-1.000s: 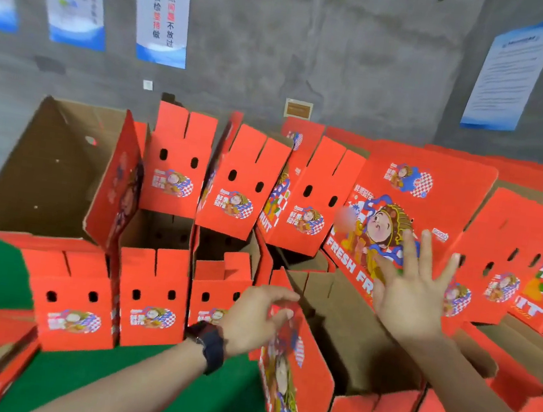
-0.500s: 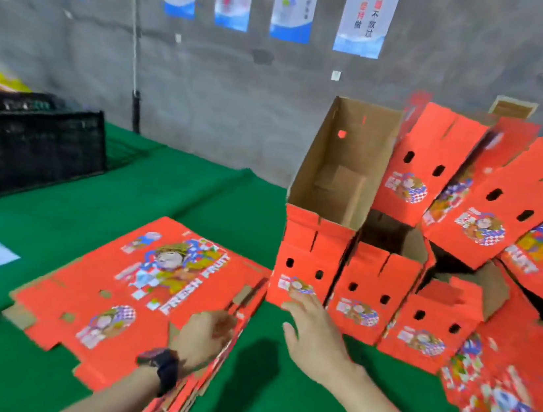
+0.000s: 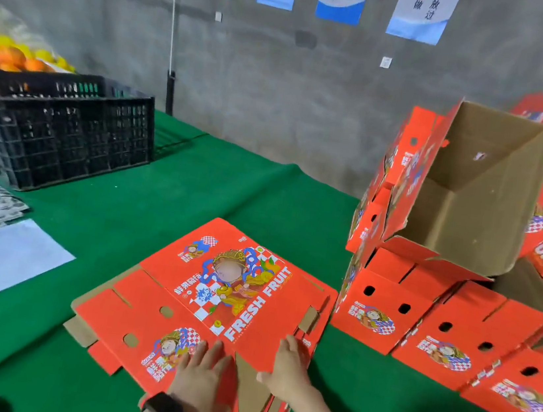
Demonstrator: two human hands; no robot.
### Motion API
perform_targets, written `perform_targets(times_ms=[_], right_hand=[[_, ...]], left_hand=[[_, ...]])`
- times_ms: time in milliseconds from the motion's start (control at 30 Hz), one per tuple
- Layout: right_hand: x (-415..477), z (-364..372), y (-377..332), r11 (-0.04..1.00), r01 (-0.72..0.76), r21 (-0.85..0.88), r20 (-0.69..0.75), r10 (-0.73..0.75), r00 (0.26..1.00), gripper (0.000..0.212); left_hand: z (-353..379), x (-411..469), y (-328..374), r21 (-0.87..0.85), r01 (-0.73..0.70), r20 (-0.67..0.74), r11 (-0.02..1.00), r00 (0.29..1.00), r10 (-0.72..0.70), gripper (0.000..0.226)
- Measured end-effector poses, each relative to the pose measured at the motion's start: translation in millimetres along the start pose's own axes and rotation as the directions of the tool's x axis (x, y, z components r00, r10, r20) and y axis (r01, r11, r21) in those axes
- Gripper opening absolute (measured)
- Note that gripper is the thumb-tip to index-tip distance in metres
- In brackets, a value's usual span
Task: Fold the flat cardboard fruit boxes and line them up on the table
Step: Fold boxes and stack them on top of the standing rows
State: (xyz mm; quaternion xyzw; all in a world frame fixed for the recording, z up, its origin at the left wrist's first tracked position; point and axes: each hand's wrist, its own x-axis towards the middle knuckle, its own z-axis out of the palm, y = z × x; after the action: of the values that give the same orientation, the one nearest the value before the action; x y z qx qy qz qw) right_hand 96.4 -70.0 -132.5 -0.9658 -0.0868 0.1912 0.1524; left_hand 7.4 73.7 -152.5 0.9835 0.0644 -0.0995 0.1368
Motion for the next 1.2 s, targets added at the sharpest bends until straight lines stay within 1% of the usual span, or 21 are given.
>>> perform_targets(times_ms=[33,100,167,233,333,433,500,600,700,733,800,833,900,933,967,1000,1067,1100,1133,1167,1200], right_hand=[[3,0,-3,0.998,-0.044,0.033,-0.017,0.045,0.999,0.088],[5,0,-6,0.991,-0.106,0.079,-0.048,0.11,0.993,0.083],[2,-1,-7,0.992,-0.127,-0.015,-0.071,0.126,0.99,0.076],[-1,-1,-3,0.989,-0.126,-0.072,-0.09,0.119,0.989,0.079],[-6,-3,0,0.992,-0.123,-0.043,-0.068,0.12,0.991,0.092],[-15,-13,-12,0.999,-0.05,-0.014,-0.125,0.047,0.991,0.09],[-21,-24,-24,0.999,-0.008,0.044,-0.141,0.014,0.99,0.083],[-37,-49,-45,0.989,0.062,0.135,-0.178,-0.037,0.983,0.081],[-53,-79,-62,0.967,0.145,0.212,-0.246,-0.09,0.965,0.075],[-58,-90,-66,0.949,0.172,0.263,-0.272,-0.098,0.957,0.071],[-72,-114,-75,0.852,0.24,0.465,-0.296,-0.105,0.949,0.067],[-81,-125,-80,0.779,0.285,0.559,-0.27,-0.154,0.95,0.067],[-102,-144,-88,0.743,0.357,0.567,-0.172,-0.316,0.933,0.059],[-109,-150,-87,0.7,0.352,0.621,-0.136,-0.346,0.928,0.055],[-114,-157,-82,0.629,0.319,0.709,-0.117,-0.34,0.933,0.054],[-119,-163,-74,0.609,0.272,0.745,-0.079,-0.324,0.943,0.056],[-133,-172,-55,0.719,0.254,0.647,0.01,-0.341,0.94,0.071],[-144,-177,-45,0.788,0.289,0.544,0.054,-0.376,0.925,0.079],[-157,-185,-38,0.828,0.328,0.454,0.108,-0.416,0.903,0.083],[-164,-193,-30,0.849,0.365,0.382,0.147,-0.446,0.883,0.084],[-174,-203,-25,0.867,0.408,0.284,0.209,-0.472,0.857,0.08]], left_hand=[[1,0,-2,0.006,-0.003,0.008,1.0,1.0,0.003,0.085],[0,1,-4,0.025,0.007,0.037,1.0,0.999,-0.007,0.095],[-2,3,0,0.029,0.038,0.044,0.999,0.998,-0.039,0.099],[-6,3,9,0.01,0.098,-0.036,0.995,0.995,-0.098,0.094],[-13,2,23,-0.017,0.164,-0.14,0.986,0.976,-0.164,0.078],[-21,4,23,-0.012,0.172,-0.18,0.985,0.969,-0.172,0.078],[-32,10,16,0.01,0.129,-0.191,0.992,0.974,-0.125,0.082],[-54,22,15,0.027,0.026,-0.19,0.999,0.982,-0.021,0.087],[-87,32,12,0.024,-0.079,-0.248,0.997,0.965,0.082,0.078],[-99,34,12,0.008,-0.107,-0.274,0.994,0.956,0.105,0.073],[-117,40,28,-0.108,-0.144,-0.349,0.984,0.932,0.098,0.063],[-123,40,42,-0.206,-0.165,-0.369,0.965,0.926,0.08,0.06],[-136,32,71,-0.432,-0.221,-0.38,0.874,0.924,0.046,0.058],[-144,26,78,-0.499,-0.25,-0.419,0.83,0.908,0.021,0.056],[-152,17,80,-0.507,-0.279,-0.487,0.815,0.874,-0.003,0.053],[-159,7,80,-0.515,-0.317,-0.548,0.797,0.836,-0.022,0.055],[-177,-18,84,-0.633,-0.417,-0.603,0.652,0.794,-0.078,0.059],[-181,-27,92,-0.642,-0.454,-0.64,0.618,0.761,-0.106,0.047],[-183,-36,102,-0.647,-0.455,-0.658,0.612,0.738,-0.149,0.036],[-180,-44,112,-0.674,-0.443,-0.65,0.592,0.736,-0.189,0.031],[-174,-51,125,-0.734,-0.426,-0.608,0.529,0.76,-0.231,0.029]])
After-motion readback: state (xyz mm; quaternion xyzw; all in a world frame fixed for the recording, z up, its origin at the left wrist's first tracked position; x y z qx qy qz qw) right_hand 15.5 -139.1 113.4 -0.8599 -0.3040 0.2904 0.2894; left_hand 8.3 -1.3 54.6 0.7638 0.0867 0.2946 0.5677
